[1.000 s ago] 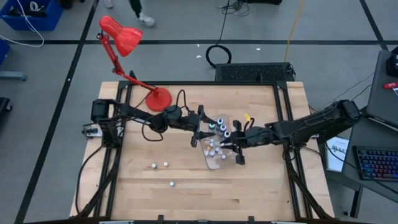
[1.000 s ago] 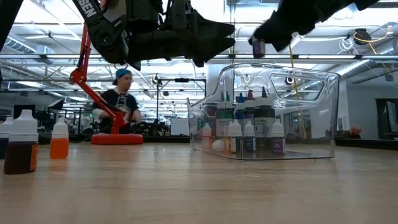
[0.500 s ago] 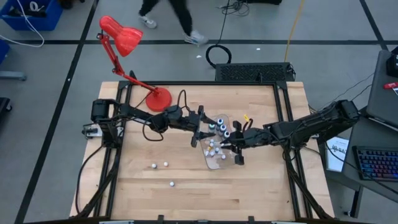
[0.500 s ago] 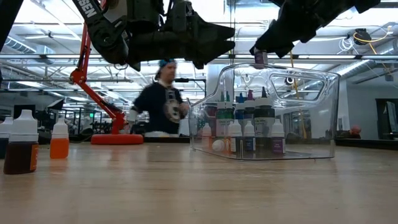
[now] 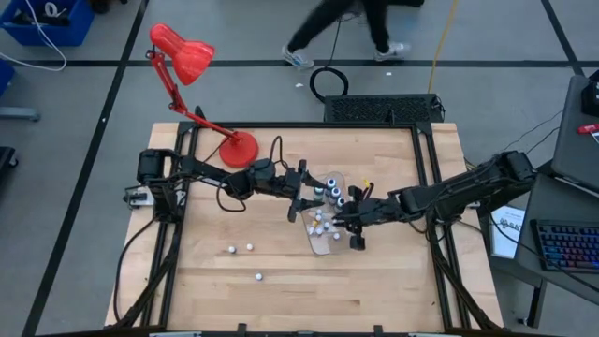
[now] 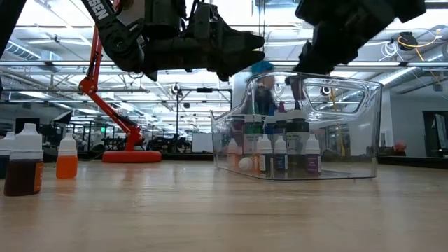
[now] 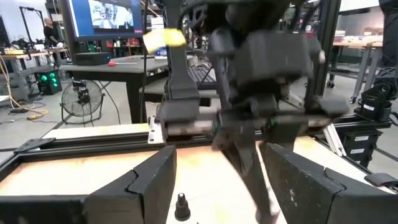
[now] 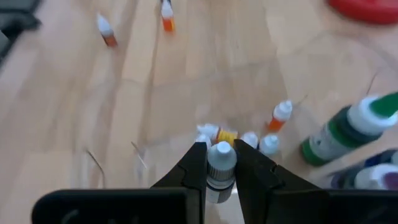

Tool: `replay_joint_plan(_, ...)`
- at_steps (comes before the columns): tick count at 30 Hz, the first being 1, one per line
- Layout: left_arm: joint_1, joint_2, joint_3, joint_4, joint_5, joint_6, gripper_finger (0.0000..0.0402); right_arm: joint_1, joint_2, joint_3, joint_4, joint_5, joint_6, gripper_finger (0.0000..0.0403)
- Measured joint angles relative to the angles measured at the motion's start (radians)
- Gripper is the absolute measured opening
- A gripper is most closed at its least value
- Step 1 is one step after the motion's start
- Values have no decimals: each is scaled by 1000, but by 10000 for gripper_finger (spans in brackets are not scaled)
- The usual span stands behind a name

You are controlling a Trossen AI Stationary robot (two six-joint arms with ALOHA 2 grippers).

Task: Pick & Place food coloring
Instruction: Put the purple food coloring bottle into the transparent container

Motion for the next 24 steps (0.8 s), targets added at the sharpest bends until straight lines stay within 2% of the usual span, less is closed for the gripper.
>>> replay_joint_plan(8, -5, 0, 0, -14, 0, -26, 246, -4, 53, 0, 34, 3, -9, 45)
replay_joint_plan(12, -19, 0, 0, -41, 0, -7, 246, -4, -3, -1, 58, 10, -53, 45)
replay_joint_plan(15, -28, 0, 0, -48, -1, -8, 246, -4, -54, 0, 54, 64, -76, 45)
replay_joint_plan(19, -35, 0, 0, -69, -45, 5, 246, -4, -114, 0, 65, 86, -111, 45)
replay_joint_plan(24, -39, 16, 0, 0, -77, 7, 246, -5, -136, 0, 107, 140, -190, 45)
